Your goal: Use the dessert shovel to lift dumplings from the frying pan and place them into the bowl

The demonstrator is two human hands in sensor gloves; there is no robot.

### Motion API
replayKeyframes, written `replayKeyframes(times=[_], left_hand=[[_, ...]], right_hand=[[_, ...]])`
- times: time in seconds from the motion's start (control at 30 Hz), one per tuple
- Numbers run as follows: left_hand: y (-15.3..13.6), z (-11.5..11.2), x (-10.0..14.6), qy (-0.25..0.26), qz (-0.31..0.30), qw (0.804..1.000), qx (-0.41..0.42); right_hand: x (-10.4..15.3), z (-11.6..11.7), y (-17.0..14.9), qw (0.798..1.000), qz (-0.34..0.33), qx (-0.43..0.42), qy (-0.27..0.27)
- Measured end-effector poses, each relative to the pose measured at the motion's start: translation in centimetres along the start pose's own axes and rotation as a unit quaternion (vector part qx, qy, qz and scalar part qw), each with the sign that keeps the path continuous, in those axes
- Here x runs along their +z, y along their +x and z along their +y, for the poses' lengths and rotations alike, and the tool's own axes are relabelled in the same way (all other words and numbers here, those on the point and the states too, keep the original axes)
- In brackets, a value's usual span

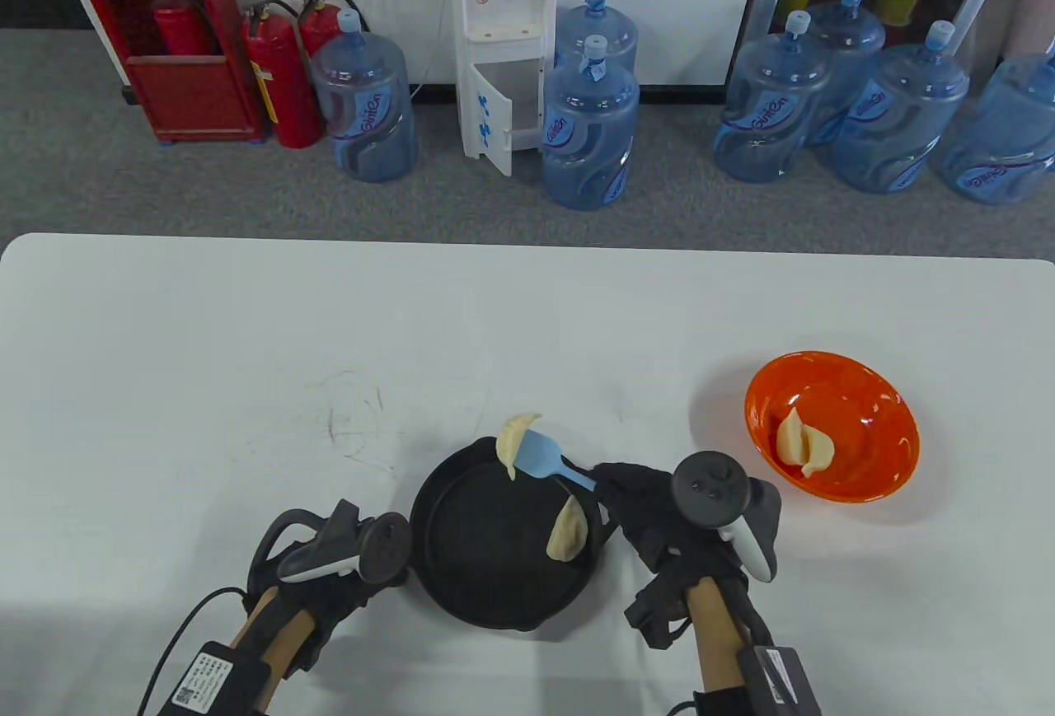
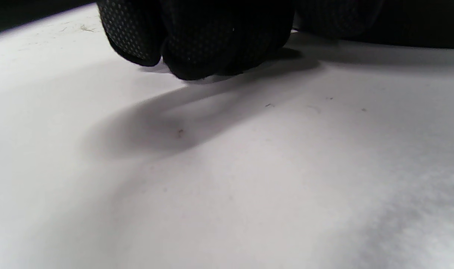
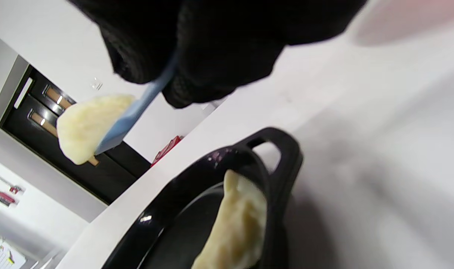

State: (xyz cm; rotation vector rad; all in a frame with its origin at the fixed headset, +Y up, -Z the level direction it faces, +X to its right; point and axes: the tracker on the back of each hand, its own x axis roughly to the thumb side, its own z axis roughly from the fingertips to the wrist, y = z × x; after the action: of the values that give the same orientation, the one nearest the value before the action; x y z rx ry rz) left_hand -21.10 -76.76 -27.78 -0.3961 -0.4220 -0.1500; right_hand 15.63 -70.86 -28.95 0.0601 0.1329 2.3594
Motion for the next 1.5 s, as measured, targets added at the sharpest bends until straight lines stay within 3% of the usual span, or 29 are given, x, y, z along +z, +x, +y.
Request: replayKeyframes(times=[0.87,1.5], left_hand=[[0.0,0.0,0.0,0.0,0.001,1.0,0.001],[0.0,0.0,0.0,0.001,0.0,1.0,0.002]], right_hand=[[4.3,-11.3,-8.3,0.976,0.132,-0.019,-0.171],[7.8,-15.8,-15.0,0.937,0.259,0.053,-0.227]])
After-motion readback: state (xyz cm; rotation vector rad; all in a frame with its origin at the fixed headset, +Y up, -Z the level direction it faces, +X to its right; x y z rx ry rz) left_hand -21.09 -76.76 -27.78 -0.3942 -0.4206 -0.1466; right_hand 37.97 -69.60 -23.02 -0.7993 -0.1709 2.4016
